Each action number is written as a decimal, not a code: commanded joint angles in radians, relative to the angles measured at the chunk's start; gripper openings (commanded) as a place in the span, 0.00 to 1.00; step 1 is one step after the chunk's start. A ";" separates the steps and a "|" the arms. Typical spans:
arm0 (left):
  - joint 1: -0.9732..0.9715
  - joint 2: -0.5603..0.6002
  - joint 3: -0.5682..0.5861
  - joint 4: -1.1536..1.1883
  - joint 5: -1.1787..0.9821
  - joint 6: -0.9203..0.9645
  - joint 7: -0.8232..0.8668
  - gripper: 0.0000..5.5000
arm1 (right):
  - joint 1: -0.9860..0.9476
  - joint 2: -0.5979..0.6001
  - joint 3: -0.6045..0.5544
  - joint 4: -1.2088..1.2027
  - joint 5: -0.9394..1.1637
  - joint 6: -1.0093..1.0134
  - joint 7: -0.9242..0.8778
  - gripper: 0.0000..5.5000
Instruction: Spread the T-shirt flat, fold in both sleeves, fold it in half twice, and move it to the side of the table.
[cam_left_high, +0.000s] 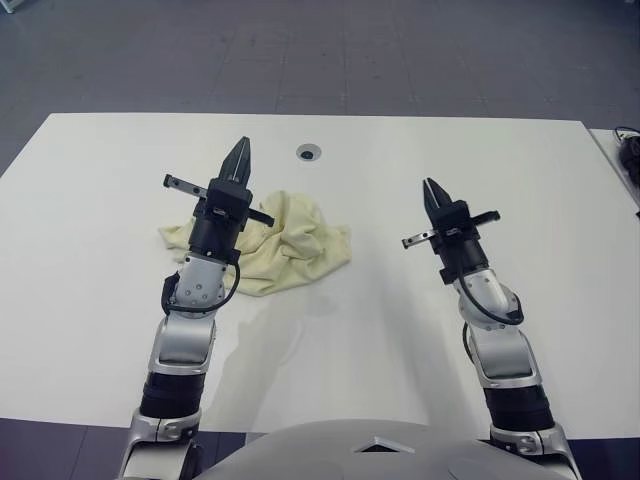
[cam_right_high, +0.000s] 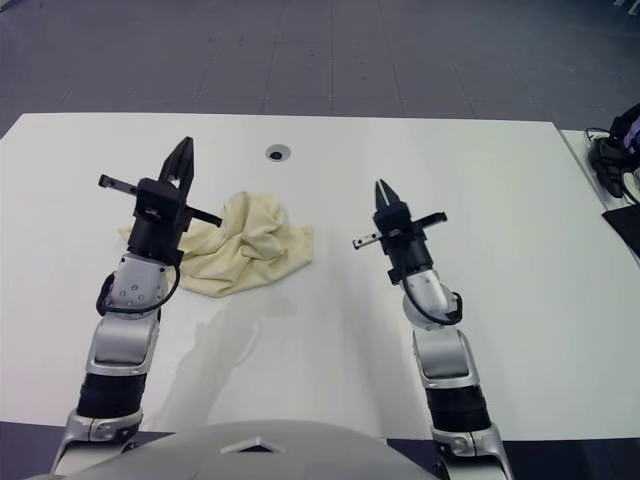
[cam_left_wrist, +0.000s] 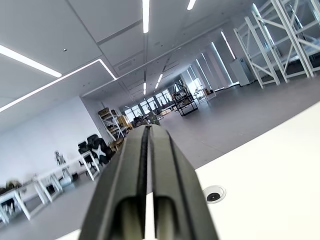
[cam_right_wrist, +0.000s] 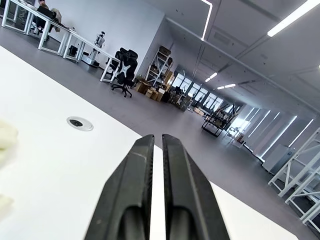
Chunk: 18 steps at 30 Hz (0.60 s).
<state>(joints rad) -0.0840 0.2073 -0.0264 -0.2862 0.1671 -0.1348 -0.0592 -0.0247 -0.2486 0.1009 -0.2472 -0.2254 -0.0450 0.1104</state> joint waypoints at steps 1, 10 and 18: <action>-0.110 -0.029 0.017 -0.047 -0.024 0.090 0.011 0.00 | -0.021 0.079 -0.073 -0.026 0.012 0.063 -0.108 0.04; -0.138 -0.100 0.072 -0.076 -0.166 0.255 0.009 0.00 | -0.065 0.080 -0.062 -0.043 0.030 0.051 -0.075 0.05; -0.067 -0.089 0.041 -0.037 -0.134 0.206 -0.005 0.00 | -0.031 0.097 -0.042 -0.054 0.051 0.029 -0.063 0.00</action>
<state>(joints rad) -0.1645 0.1066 0.0250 -0.3385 0.0172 0.0866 -0.0567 -0.0688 -0.1561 0.0572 -0.2882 -0.1685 -0.0099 0.0539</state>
